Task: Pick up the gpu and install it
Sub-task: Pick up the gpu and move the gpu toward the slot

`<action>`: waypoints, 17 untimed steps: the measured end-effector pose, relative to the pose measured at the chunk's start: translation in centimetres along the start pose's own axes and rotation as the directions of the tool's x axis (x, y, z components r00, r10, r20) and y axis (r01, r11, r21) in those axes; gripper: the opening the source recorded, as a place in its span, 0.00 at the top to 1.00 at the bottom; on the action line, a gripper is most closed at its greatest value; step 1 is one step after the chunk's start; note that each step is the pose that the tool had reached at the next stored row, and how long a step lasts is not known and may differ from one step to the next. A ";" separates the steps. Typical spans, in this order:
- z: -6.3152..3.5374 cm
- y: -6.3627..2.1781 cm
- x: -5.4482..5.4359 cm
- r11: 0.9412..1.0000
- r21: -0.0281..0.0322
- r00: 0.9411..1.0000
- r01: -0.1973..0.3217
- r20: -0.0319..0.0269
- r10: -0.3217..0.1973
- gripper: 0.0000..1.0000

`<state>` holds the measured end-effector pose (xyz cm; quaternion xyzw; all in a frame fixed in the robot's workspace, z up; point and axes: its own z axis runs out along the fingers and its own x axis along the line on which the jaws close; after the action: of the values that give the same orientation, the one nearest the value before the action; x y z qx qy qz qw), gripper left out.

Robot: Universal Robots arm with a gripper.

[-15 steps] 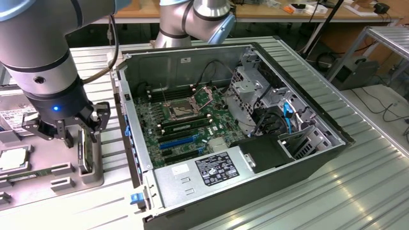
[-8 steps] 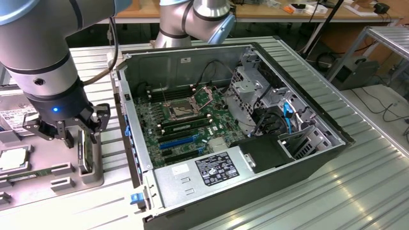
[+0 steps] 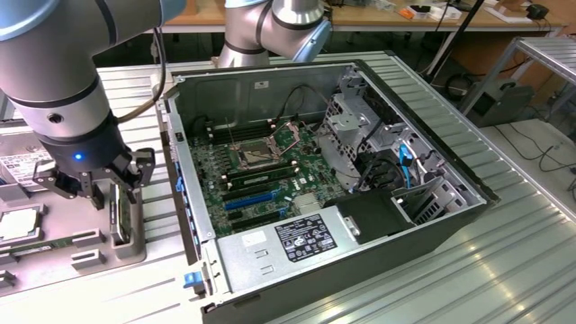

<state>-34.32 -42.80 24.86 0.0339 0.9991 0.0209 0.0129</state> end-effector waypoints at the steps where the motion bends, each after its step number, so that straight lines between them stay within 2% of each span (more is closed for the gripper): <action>1: 0.01 0.00 0.0 1.000 0.000 1.000 0.000 0.000 0.000 0.50; 7: 0.02 0.00 0.0 1.000 0.000 1.000 0.000 0.000 0.000 0.49; 8: 0.02 0.00 0.0 1.000 0.000 1.000 0.000 0.000 0.000 0.43; 14: 0.02 0.00 0.0 1.000 0.000 1.000 0.000 0.000 0.000 0.43; 15: 0.02 0.00 0.0 1.000 0.000 1.000 0.000 0.000 0.000 0.44; 16: 0.02 0.00 0.0 1.000 0.000 1.000 0.000 0.000 0.000 0.51; 17: 0.02 0.00 0.0 1.000 0.000 1.000 0.000 0.000 0.000 0.51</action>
<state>-34.32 -42.80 24.83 0.0339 0.9991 0.0209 0.0130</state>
